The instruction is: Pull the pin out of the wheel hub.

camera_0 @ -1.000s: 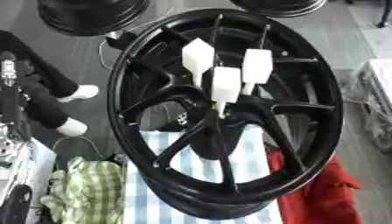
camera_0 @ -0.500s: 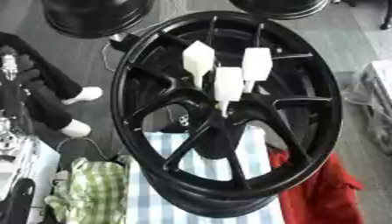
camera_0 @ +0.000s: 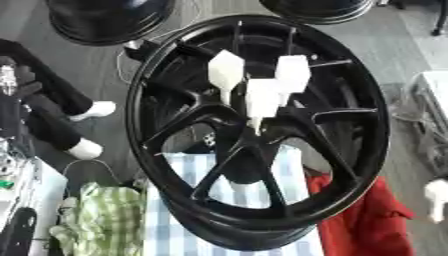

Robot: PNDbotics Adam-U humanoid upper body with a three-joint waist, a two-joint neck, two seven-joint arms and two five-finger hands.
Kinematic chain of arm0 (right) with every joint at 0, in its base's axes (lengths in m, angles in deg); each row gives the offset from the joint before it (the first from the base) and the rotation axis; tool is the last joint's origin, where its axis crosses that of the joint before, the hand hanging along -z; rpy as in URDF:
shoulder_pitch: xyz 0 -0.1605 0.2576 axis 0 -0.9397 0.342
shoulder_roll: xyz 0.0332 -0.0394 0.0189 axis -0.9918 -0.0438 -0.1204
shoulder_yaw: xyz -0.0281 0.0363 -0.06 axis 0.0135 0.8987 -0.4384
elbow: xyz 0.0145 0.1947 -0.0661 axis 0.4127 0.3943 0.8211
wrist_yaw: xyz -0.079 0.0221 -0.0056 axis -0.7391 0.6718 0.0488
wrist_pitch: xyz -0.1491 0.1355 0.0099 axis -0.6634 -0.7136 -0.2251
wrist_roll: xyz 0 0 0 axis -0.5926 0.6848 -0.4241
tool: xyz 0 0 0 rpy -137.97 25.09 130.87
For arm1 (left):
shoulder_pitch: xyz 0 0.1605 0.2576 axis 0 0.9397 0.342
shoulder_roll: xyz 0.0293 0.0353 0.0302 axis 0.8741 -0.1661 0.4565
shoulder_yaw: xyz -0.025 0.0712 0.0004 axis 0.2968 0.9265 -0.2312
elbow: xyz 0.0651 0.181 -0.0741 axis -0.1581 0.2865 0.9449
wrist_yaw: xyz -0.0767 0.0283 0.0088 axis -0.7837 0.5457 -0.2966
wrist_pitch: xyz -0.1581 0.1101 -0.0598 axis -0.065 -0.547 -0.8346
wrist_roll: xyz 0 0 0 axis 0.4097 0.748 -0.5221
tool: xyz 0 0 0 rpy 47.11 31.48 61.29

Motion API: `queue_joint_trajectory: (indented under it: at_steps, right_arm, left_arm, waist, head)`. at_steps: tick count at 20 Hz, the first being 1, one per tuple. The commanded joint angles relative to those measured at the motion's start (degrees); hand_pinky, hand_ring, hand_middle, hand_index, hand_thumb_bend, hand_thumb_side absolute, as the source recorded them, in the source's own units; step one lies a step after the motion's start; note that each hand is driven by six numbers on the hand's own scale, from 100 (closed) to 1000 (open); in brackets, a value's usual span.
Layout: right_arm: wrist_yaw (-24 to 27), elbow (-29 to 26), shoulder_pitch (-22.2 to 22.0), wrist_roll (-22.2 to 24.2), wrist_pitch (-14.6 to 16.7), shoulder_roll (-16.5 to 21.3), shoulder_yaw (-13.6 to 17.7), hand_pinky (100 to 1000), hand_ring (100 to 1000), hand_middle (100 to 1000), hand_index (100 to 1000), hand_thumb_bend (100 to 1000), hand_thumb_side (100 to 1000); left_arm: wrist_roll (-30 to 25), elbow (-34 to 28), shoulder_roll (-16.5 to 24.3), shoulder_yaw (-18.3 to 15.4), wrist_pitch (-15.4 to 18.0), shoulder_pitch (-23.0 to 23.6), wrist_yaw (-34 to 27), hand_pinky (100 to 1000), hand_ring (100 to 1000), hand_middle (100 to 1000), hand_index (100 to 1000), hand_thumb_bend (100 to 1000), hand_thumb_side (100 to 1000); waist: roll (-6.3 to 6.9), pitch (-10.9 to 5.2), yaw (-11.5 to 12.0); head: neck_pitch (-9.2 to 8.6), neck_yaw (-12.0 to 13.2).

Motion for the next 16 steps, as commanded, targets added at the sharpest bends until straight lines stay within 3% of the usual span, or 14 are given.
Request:
queue_joint_trajectory:
  at_steps: [1,3,6,10,12,16]
  right_arm:
    - [2.4,-1.3,1.0,-1.4,1.1,1.3,0.7,908,867,869,853,283,328]
    - [6.3,-2.4,1.9,-3.5,2.3,1.4,0.0,916,856,862,843,165,429]
    - [17.8,-4.2,5.2,-9.6,7.0,1.2,-2.2,937,853,857,837,100,516]
    - [29.3,-3.4,10.6,-11.9,12.4,0.8,-7.1,945,844,847,829,100,499]
    - [32.8,-2.2,13.4,-12.3,14.8,-0.4,-8.7,938,830,831,815,100,463]
    - [36.5,0.8,17.3,-12.5,17.8,-2.8,-10.9,927,806,805,793,182,408]
  left_arm:
    - [-0.2,-1.0,1.2,-0.2,0.1,-0.6,0.2,738,735,677,726,197,789]
    - [-0.2,-1.0,1.2,-0.2,0.1,-0.6,0.2,738,735,678,727,198,790]
    - [-0.4,-1.1,1.0,0.1,0.1,-0.6,0.2,738,735,678,727,198,787]
    - [-0.7,-1.3,0.7,0.5,0.2,-0.9,0.2,738,735,678,727,198,785]
    - [-0.8,-1.4,0.6,0.6,0.2,-1.0,0.2,738,735,678,728,199,785]
    - [-1.0,-1.6,0.3,0.8,0.2,-1.1,0.1,738,735,679,728,201,785]
  waist:
    - [-0.23,-0.99,0.1]
    - [-0.27,-1.07,0.2]
    - [-0.24,-1.26,0.6]
    - [-0.16,-1.50,1.4]
    - [-0.15,-1.57,1.7]
    - [-0.21,-1.61,2.3]
  head:
    - [-0.34,-0.3]
    - [-0.21,-0.4]
    - [-0.05,-0.8]
    - [0.00,-1.2]
    - [-0.01,-1.3]
    - [0.02,-1.6]
